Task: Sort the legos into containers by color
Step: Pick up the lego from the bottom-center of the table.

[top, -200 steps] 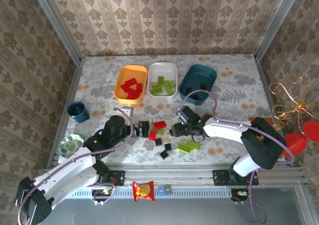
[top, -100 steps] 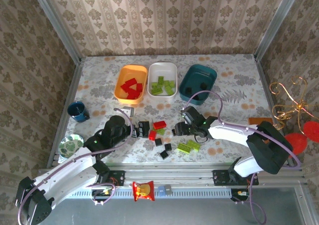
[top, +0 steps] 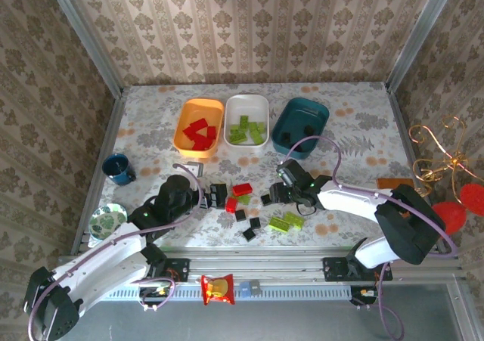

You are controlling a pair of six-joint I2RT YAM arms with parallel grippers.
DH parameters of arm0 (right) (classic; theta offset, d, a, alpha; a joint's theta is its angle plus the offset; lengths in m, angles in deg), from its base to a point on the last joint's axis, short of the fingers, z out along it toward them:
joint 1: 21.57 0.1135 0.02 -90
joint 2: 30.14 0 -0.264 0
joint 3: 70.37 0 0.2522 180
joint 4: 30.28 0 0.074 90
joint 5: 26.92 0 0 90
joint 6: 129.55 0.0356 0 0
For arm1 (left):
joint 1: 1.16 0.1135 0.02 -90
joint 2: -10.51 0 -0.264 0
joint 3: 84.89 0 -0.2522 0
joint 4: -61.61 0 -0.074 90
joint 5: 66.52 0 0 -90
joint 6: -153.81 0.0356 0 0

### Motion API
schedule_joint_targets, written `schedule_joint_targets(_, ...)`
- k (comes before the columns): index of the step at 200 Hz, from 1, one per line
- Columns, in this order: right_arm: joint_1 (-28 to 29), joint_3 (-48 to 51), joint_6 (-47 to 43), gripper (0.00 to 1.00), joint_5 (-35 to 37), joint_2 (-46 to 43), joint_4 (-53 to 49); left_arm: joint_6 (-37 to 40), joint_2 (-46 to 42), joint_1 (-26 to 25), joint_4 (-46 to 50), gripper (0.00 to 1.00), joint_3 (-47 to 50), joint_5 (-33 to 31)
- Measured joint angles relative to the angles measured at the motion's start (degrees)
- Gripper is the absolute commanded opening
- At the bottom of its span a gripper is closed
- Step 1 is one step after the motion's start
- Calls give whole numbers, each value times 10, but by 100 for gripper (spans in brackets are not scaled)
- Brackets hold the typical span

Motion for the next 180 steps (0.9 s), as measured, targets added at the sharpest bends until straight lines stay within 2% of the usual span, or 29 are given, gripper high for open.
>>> schedule_joint_targets(27,-4,3,-1,63,7,-2,-7,0,0,0,-5,100,2,0)
schedule_joint_targets(58,-3,3,-3,64,4,-14,-7,0,0,0,-9,100,5,0)
schedule_joint_targets(96,-3,3,-3,56,3,7,-5,0,0,0,-9,100,7,0)
schedule_joint_targets(135,-3,3,-4,38,3,20,-5,0,0,0,-9,100,7,0)
schedule_joint_targets(180,-18,-43,-34,35,3,-21,-35,0,4,0,-10,100,7,4)
